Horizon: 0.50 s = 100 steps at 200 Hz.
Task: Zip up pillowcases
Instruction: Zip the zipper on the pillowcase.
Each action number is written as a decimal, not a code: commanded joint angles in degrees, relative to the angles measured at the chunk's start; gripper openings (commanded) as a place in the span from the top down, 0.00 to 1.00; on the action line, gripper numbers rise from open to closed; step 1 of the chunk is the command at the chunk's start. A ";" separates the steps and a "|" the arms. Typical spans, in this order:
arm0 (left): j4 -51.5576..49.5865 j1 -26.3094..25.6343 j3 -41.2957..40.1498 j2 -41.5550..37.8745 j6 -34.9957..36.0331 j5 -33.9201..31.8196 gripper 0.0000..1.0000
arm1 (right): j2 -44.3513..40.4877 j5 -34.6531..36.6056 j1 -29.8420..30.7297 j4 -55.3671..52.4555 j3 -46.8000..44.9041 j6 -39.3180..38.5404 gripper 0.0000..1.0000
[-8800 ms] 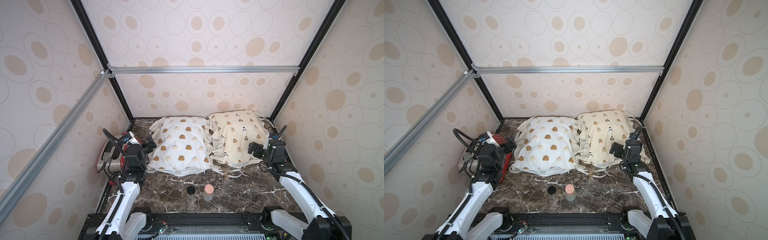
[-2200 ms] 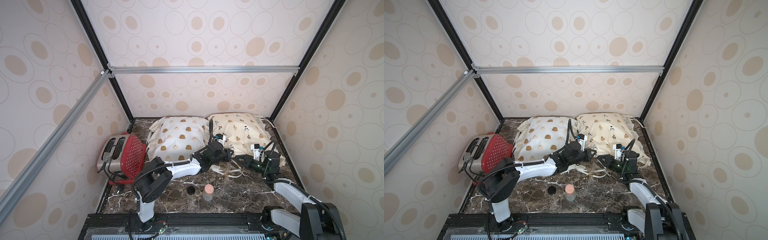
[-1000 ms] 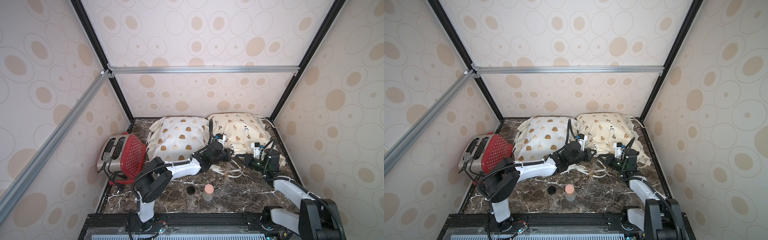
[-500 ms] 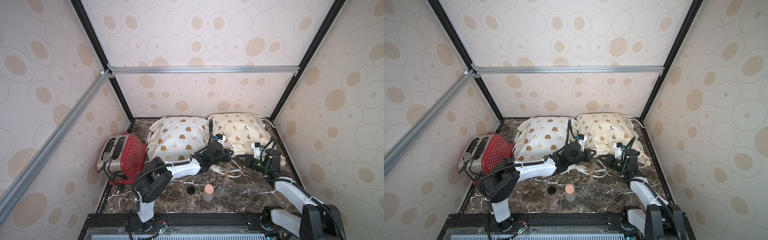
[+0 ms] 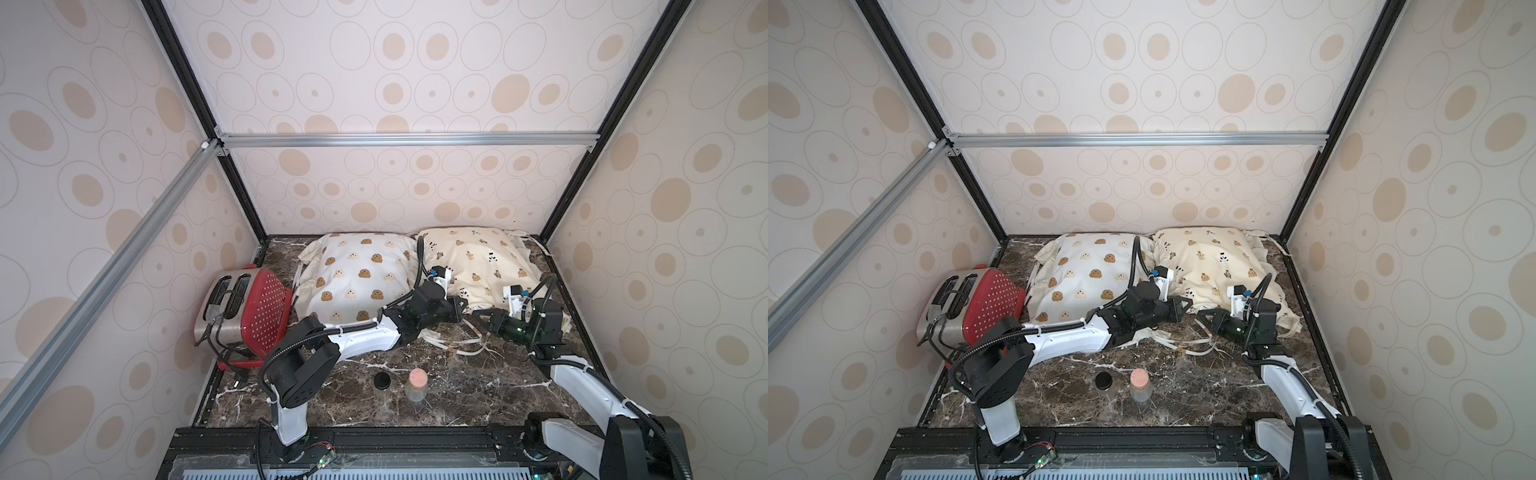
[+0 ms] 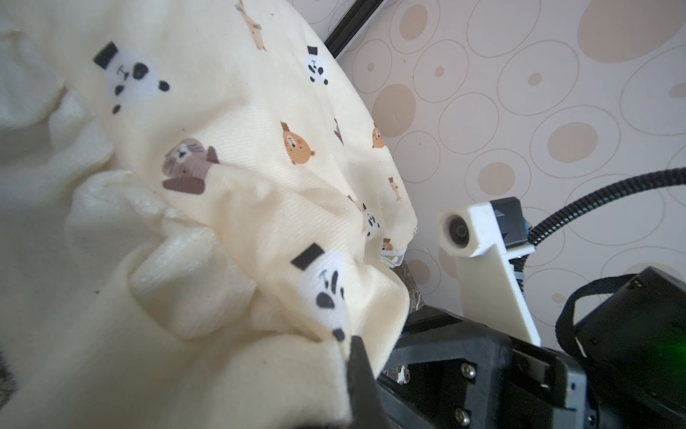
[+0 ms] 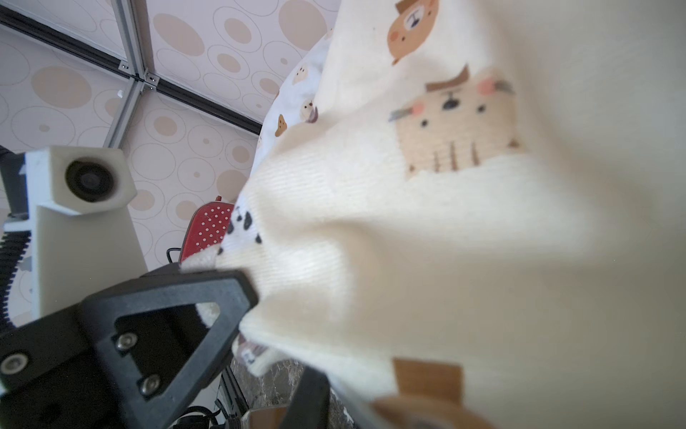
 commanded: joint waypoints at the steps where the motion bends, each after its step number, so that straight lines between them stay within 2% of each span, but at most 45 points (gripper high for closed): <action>1: 1.99 0.25 0.68 -2.28 1.28 0.62 1.00 | 0.34 -0.79 -0.43 4.60 0.81 1.88 0.79; 32: 2.12 0.25 0.71 -2.37 1.28 0.92 1.00 | 1.56 -0.45 -0.48 5.07 1.42 1.80 0.74; 100: 2.41 0.25 1.06 -2.39 1.19 1.69 1.00 | 3.53 -3.38 -0.41 11.21 1.35 4.53 0.73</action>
